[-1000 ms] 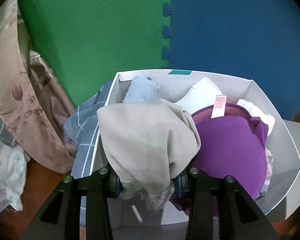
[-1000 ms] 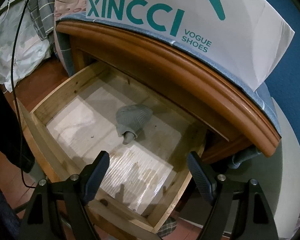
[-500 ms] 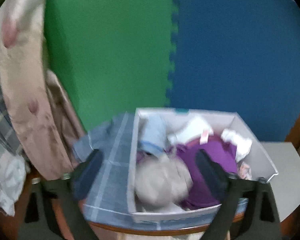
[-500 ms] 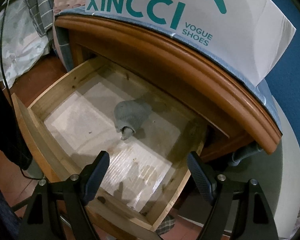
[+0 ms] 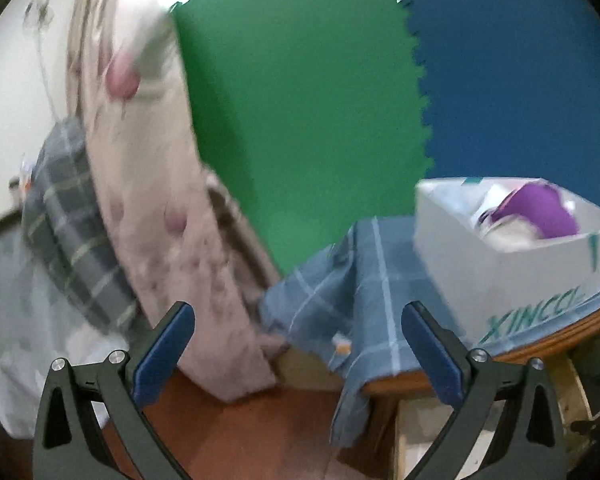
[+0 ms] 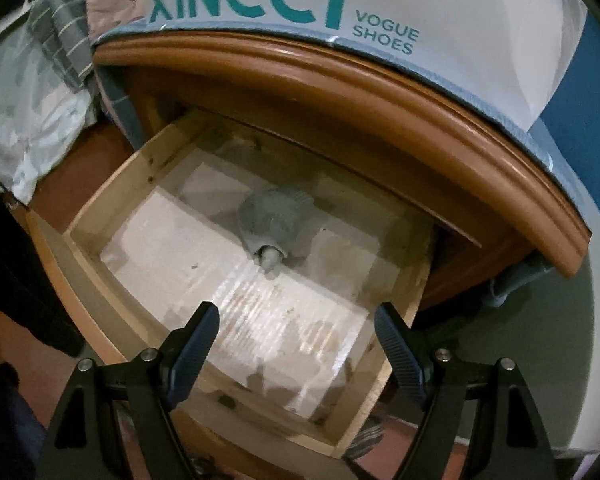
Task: Take underwear out of drawer
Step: 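Reach the right gripper into the drawer toward the grey knit sock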
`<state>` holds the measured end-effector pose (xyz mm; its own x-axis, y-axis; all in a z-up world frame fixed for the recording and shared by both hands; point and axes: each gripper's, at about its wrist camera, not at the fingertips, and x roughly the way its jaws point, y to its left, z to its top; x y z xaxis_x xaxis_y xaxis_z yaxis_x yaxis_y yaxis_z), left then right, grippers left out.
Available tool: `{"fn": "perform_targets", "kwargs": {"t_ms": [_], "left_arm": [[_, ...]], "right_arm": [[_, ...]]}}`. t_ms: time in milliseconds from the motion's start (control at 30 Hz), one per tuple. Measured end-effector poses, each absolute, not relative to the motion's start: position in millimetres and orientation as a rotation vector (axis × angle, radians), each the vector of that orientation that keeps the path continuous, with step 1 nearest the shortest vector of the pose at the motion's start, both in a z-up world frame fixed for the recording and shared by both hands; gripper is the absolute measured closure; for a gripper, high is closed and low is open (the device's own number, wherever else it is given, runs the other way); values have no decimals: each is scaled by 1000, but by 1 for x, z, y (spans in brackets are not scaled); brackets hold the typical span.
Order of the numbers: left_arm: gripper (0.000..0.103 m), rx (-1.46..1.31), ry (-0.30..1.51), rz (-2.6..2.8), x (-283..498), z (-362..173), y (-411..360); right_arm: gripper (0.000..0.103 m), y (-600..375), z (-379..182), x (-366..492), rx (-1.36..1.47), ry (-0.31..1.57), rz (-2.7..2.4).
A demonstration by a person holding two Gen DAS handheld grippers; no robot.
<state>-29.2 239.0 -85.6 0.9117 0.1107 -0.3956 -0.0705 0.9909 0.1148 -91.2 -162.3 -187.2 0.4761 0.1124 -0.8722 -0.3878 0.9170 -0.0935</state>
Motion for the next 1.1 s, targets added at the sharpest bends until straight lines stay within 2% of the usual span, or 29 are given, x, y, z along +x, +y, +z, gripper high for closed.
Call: {"fn": "perform_targets", "kwargs": {"t_ms": [167, 267, 433, 567, 833, 933, 1100], "left_arm": [[1, -23, 503, 75, -14, -121, 261], [1, -65, 512, 59, -12, -124, 265], [1, -43, 521, 19, -17, -129, 259], [1, -19, 545, -3, -15, -134, 253], [1, 18, 583, -38, -7, -143, 235], [1, 53, 590, -58, -5, -147, 225], [1, 93, 597, -88, -3, -152, 211]], "right_arm": [[21, -144, -198, -80, -344, 1068, 344], [21, -117, -214, -71, -472, 1089, 399], [21, -95, -236, -43, -451, 1127, 472], [21, -77, -253, -30, -635, 1109, 524], [20, -52, -314, -33, -941, 951, 554], [20, -52, -322, -31, -983, 854, 534], [20, -58, -339, -15, -980, 805, 518]]}}
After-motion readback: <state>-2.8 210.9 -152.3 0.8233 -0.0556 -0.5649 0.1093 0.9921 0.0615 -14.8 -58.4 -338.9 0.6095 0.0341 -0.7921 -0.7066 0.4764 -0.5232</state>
